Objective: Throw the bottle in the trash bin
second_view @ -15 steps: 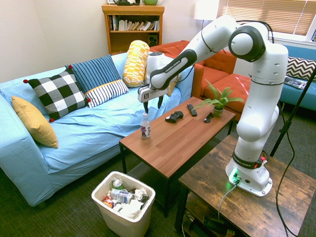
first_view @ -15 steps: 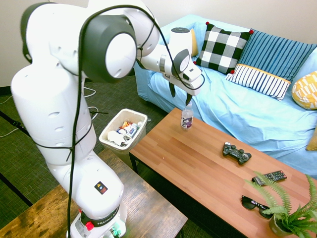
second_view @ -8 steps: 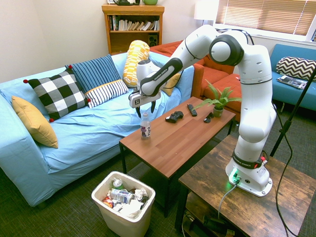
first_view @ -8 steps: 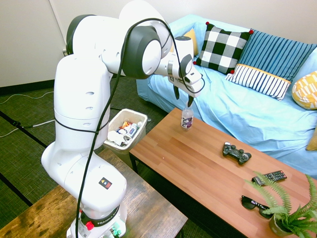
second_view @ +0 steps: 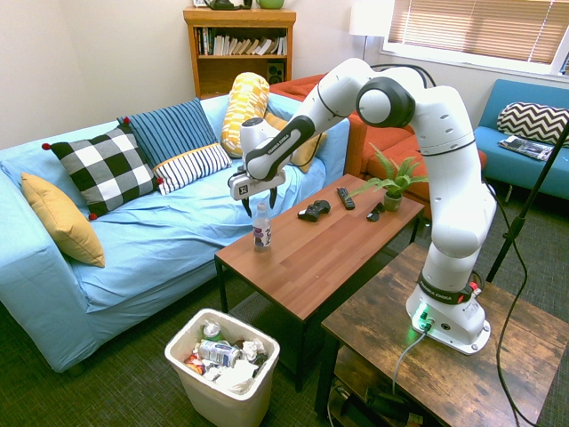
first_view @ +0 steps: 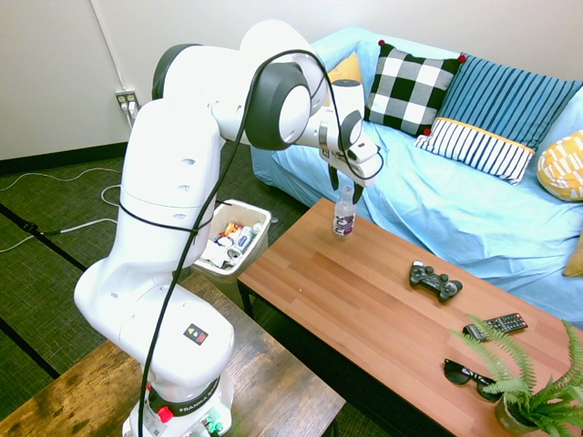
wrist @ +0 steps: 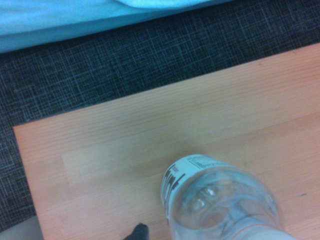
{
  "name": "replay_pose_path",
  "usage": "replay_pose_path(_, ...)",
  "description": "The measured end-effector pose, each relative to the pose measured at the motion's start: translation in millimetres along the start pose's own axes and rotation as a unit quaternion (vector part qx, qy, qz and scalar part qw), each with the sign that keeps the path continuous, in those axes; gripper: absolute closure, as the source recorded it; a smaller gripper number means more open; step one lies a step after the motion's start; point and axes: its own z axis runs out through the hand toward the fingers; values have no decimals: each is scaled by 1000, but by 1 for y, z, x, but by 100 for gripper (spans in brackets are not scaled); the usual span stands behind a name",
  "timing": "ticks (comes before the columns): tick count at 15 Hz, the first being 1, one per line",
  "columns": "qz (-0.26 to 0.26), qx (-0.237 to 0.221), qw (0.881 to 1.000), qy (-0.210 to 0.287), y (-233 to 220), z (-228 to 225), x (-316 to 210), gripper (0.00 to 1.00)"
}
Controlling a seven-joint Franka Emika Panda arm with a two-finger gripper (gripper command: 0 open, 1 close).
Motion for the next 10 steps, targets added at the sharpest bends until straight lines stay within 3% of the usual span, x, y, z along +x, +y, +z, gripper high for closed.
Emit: replay_pose_path(10, 11, -4, 1000, -12, 2, -1, 10, 100)
